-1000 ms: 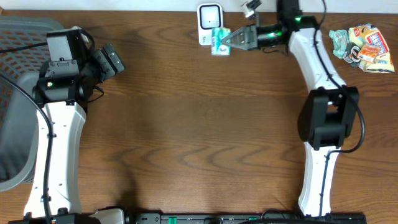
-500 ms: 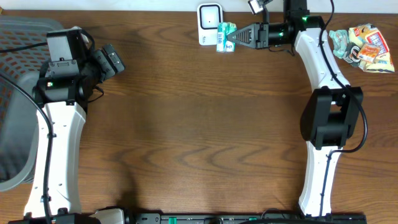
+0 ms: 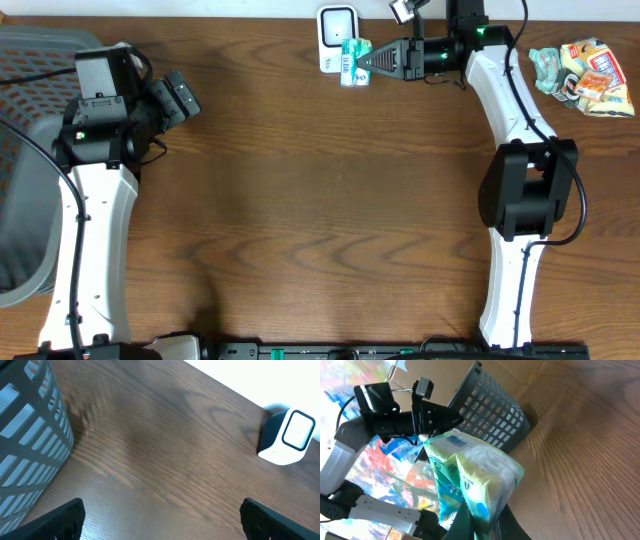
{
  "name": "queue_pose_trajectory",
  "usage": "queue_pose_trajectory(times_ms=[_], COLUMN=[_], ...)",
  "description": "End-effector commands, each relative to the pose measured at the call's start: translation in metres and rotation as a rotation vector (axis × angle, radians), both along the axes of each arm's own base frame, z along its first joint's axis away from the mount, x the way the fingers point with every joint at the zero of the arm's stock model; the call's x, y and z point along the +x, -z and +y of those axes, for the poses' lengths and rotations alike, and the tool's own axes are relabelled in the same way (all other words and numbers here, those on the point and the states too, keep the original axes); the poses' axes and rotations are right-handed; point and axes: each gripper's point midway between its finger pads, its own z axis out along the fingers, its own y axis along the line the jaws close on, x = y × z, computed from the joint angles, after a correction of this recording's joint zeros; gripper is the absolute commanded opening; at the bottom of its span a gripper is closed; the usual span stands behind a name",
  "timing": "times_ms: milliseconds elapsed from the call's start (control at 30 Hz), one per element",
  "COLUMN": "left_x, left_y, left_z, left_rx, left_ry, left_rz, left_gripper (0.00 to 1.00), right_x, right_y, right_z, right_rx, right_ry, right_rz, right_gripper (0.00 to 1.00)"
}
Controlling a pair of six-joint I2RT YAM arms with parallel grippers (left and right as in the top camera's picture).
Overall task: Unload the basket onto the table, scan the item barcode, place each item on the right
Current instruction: 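Lift the teal pack and hold it before the scanner window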
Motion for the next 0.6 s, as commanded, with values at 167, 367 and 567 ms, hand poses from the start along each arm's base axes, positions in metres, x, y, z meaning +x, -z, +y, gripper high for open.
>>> queue_pose_trajectory(times_ms=[167,367,567], left_x=[0.000,0.000,0.000], left_y=[-0.001,-0.001,-0.001], left_z=[0.003,0.003,0.003], left_rx=[0.012,0.012,0.012], left_ry=[-0.008,-0.008,-0.008], left_rz=[0.001,0.001,0.001], left_gripper=[0.98,0.98,0.98], right_x=[0.012,0.053,0.103], right_y=[0.051,0.125,0.090], right_z=[0.027,-0.005,-0.046], right_rx=[-0.344,-1.064,-1.577], right_ry=[0.139,0.536,0.839], right_rz=[0.077,-0.101,-0.614], right_gripper=[0.01,0.01,0.01])
